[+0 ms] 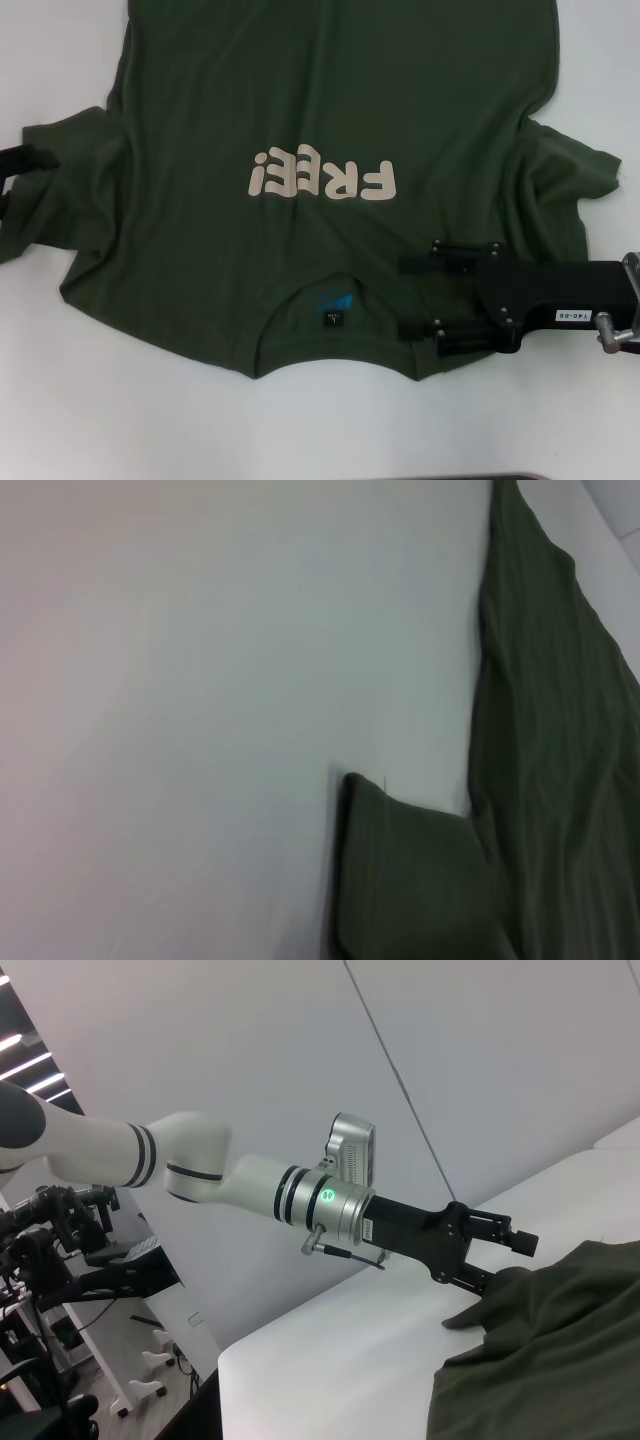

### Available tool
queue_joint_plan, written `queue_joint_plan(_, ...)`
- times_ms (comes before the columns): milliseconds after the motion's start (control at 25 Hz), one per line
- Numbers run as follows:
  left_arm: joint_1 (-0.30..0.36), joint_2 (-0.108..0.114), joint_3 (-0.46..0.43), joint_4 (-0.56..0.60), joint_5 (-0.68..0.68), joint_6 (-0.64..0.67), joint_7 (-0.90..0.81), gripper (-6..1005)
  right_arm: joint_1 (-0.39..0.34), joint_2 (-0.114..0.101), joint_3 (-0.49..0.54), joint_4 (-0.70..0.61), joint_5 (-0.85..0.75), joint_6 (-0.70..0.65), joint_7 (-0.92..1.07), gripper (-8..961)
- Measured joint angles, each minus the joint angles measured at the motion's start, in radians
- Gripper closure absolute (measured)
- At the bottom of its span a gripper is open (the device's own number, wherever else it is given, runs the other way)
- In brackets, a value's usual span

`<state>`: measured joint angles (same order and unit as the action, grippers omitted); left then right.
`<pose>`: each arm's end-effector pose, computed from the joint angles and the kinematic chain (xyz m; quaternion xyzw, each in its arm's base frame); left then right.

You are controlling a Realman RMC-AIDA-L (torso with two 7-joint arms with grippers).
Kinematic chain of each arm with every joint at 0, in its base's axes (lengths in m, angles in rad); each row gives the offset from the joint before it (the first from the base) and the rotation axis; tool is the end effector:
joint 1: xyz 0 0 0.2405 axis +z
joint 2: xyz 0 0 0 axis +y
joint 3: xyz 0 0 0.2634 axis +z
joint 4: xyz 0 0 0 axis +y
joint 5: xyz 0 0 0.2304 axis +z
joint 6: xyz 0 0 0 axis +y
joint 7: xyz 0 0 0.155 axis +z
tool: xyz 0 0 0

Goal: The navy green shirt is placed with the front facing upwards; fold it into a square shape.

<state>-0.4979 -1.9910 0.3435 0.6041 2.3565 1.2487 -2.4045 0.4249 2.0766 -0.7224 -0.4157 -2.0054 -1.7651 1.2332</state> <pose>-0.3968 0.3551 0.0460 -0.6049 -0.7267 -0.2262 0.2340 0.2951 0.2633 -0.0536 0.9180 -0.2489 -0.3088 0.0051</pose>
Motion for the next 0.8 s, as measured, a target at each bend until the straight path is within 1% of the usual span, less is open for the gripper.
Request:
queue_joint_plan(160, -0.005, 0.002, 0.004, 0.0, 0.005, 0.009, -0.013, 215, 0.0, 0.0, 0.0, 0.0, 0.0, 0.002, 0.0, 26)
queue_joint_plan(280, -0.015, 0.008, 0.017, 0.0, 0.039, 0.011, -0.06, 220, 0.0, 0.0, 0.0, 0.0, 0.0, 0.003, 0.0, 25)
queue_joint_plan(440, -0.023, 0.01, 0.029, 0.005, 0.055, 0.006, -0.071, 226, 0.0, 0.0, 0.0, 0.0, -0.001, 0.004, 0.0, 25)
queue_joint_plan(680, -0.025, 0.01, 0.034, 0.005, 0.055, -0.002, -0.081, 445, -0.001, 0.0, 0.0, 0.0, -0.003, 0.004, 0.0, 26)
queue_joint_plan(800, -0.023, 0.01, 0.033, 0.007, 0.055, -0.001, -0.083, 590, -0.002, 0.0, 0.0, 0.0, -0.003, 0.004, 0.0, 26)
